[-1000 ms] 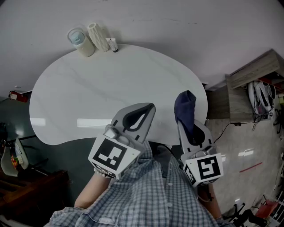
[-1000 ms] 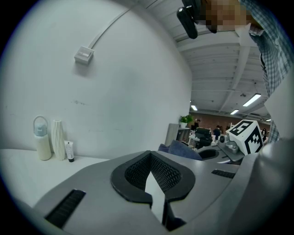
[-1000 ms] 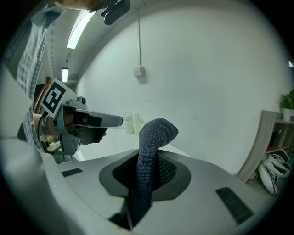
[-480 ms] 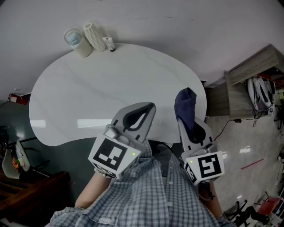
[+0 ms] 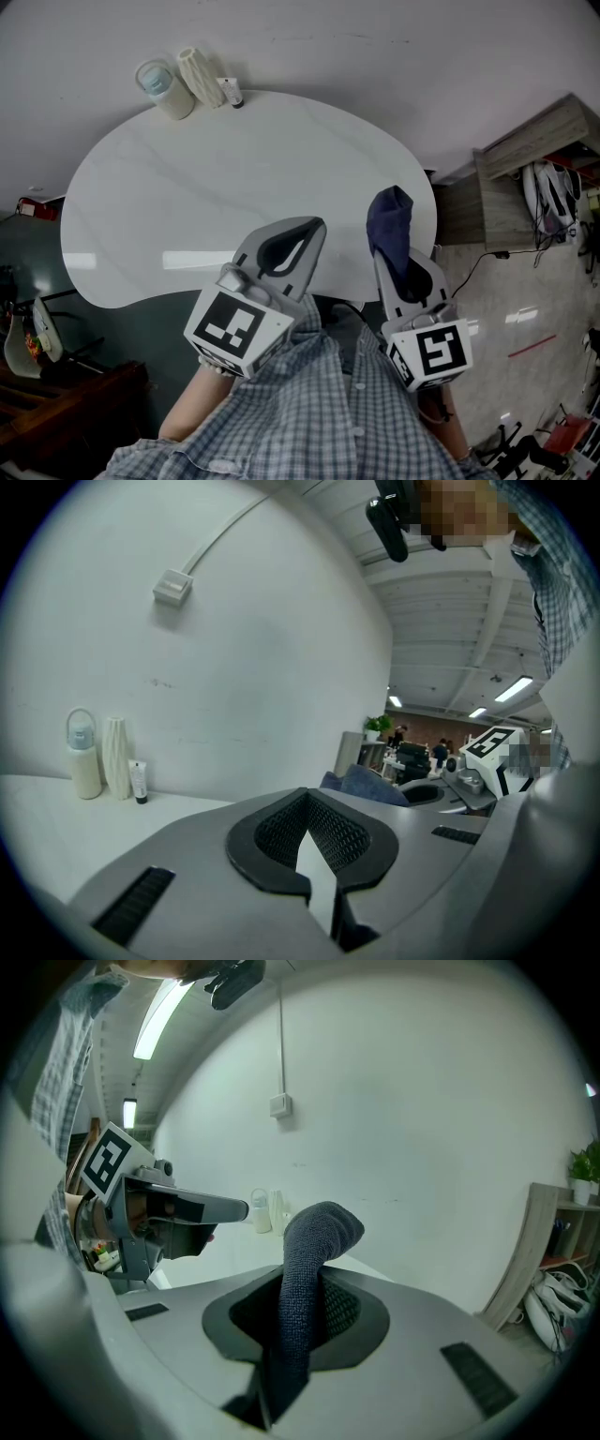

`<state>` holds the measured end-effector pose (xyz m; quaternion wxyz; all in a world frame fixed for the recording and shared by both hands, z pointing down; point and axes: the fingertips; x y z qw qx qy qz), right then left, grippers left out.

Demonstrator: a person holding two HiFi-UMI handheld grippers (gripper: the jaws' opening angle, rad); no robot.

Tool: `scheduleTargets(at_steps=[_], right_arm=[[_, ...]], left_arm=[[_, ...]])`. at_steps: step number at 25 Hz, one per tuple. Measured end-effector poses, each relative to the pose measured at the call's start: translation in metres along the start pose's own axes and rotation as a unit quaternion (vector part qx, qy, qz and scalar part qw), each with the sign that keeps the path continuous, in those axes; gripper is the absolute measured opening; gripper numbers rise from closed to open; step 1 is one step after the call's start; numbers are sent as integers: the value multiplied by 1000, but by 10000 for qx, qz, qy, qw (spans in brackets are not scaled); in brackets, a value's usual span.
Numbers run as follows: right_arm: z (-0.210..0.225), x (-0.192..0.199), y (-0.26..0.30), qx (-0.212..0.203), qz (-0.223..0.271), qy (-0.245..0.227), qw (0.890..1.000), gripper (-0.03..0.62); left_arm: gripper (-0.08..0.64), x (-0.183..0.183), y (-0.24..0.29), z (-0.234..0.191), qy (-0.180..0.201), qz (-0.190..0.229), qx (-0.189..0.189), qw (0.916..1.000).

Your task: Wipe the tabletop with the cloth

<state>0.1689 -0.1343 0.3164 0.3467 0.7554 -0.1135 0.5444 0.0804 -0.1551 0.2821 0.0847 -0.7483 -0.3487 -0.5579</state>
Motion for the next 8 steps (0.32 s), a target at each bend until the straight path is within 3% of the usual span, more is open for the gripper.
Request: scheduleTargets(at_steps=[8], right_arm=[[-1,1,1,-19,-16,-9,10000,52]], left_arm=[[5,1,-2,-6,-129,-91,-141,9998]])
Point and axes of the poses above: the fingertips, and each gripper's own axes: y forward along the fingers, z to its right, x out of its underside, and after that the axes turned 11 degrees about -y, right-handed
